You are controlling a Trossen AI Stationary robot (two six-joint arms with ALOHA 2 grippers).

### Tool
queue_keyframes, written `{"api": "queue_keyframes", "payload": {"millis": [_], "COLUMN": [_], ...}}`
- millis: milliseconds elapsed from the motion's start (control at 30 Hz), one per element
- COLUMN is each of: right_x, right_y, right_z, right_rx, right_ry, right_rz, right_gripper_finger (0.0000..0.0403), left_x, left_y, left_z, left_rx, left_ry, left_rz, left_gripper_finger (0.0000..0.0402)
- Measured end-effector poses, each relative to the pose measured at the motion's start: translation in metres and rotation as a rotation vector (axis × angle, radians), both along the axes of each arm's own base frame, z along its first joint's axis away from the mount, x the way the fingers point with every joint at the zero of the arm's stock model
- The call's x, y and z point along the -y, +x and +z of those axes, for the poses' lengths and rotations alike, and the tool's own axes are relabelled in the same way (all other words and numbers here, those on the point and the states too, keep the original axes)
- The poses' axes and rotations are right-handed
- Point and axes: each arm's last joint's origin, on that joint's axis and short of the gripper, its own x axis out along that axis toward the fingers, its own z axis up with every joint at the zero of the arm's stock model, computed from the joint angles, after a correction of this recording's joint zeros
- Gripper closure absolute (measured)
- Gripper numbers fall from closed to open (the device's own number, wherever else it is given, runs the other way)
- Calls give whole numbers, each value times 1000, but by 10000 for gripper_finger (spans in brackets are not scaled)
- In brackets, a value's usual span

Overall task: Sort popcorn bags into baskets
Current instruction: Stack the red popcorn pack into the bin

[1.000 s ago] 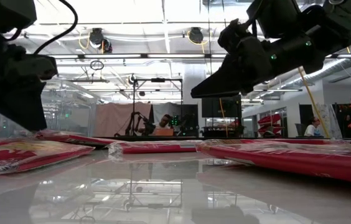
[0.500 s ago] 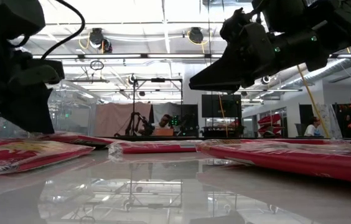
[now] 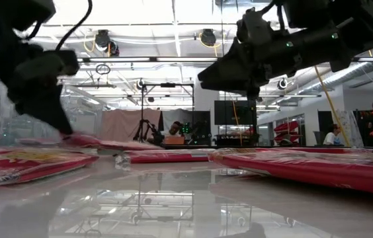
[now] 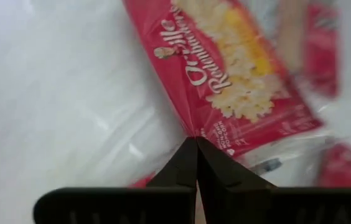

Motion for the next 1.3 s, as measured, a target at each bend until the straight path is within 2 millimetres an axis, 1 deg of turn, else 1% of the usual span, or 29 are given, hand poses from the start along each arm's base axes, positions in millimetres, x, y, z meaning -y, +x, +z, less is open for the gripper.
{"api": "queue_keyframes", "payload": {"millis": [167, 267, 333, 467, 600, 667, 733, 800, 867, 967, 1100, 1167, 1300], "right_x": [-3, -2, -1, 1, 3, 3, 4, 3, 3, 2, 2, 2, 1], "right_y": [5, 7, 7, 7, 9, 12, 13, 15, 17, 17, 17, 17, 17], "right_z": [7, 11, 12, 11, 1, -5, -11, -15, -16, -17, -17, -17, -19], "right_rx": [29, 47, 47, 35, 0, 1, -2, 12, 34, 38, 32, 26, 3], "right_ry": [33, -5, -44, -81, -89, -80, -70, -61, -56, -56, -78, -94, -111], "right_rz": [-62, -80, -124, -146, -153, -156, -158, -159, -159, -157, -152, -148, -109], "right_gripper_finger": [273, 273, 273, 273, 273, 273, 273, 273, 273, 273, 273, 273, 273], "left_x": [2, 3, 2, 0, -6, -9, -14, -23, -35, -50, -67, -75, -83], "left_y": [12, 19, 23, 33, 43, 47, 50, 52, 53, 59, 69, 74, 80], "left_z": [14, 25, 34, 53, 72, 79, 83, 82, 79, 70, 51, 38, 13], "left_rx": [95, 118, 132, 152, 159, 155, 149, 145, 152, 133, 72, 26, -81], "left_ry": [134, 223, 274, 383, 455, 487, 481, 419, 324, 222, 144, 89, 26], "left_rz": [-72, -110, -115, -126, -156, -173, -210, -220, -157, -125, -111, -107, -84], "left_gripper_finger": [399, 400, 400, 400, 401, 401, 401, 400, 395, 375, 334, 309, 257]}}
